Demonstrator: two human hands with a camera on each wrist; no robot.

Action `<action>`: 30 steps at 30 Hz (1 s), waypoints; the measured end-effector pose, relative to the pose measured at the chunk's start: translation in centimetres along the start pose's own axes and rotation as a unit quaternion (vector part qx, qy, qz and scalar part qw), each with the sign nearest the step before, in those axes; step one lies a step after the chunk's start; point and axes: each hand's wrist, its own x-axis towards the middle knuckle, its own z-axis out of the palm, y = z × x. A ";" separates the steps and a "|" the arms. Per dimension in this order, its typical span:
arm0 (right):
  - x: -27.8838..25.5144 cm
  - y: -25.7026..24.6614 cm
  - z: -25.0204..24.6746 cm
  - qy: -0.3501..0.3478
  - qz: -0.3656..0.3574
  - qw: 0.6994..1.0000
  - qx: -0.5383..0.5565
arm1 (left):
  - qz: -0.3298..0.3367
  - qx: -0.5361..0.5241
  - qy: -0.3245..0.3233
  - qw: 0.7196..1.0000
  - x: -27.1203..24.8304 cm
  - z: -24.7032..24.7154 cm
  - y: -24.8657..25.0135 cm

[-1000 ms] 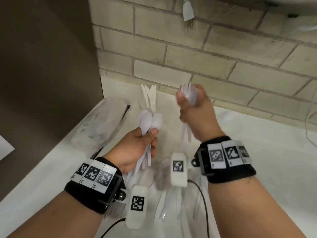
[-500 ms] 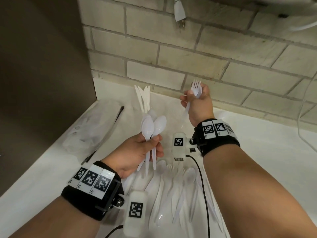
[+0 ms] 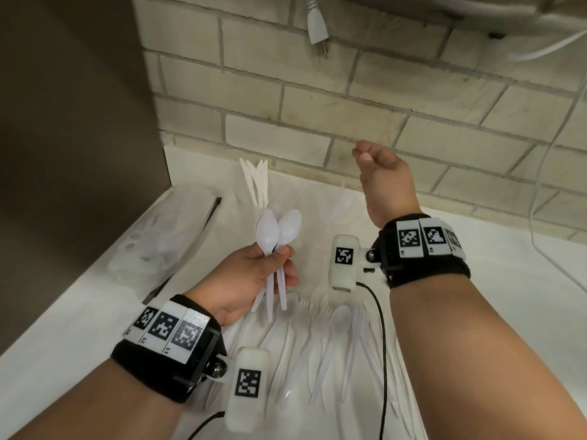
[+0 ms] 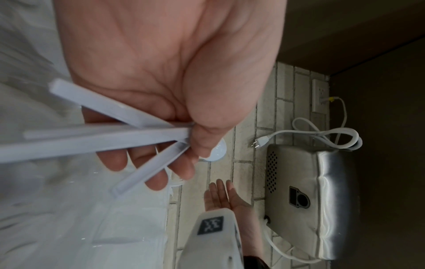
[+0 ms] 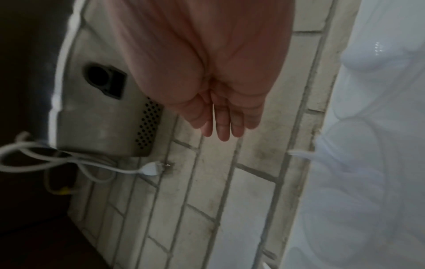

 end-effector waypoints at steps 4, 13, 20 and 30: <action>-4.5 -1.8 -1.0 -0.069 -0.010 0.994 -0.086 | 0.000 -0.013 -0.037 0.999 -0.3 0.6 0.1; -10.1 -1.0 -2.5 -0.323 0.019 0.925 -0.198 | 0.029 0.207 -0.139 0.968 -1.2 3.1 -0.6; -11.3 -0.5 -3.4 -0.297 0.000 0.909 -0.293 | 0.025 0.352 -0.196 0.915 -1.4 4.3 -0.5; -11.1 -0.8 -4.2 -0.167 -0.004 0.971 -0.170 | 0.054 0.325 -0.128 0.935 -0.9 5.6 -1.0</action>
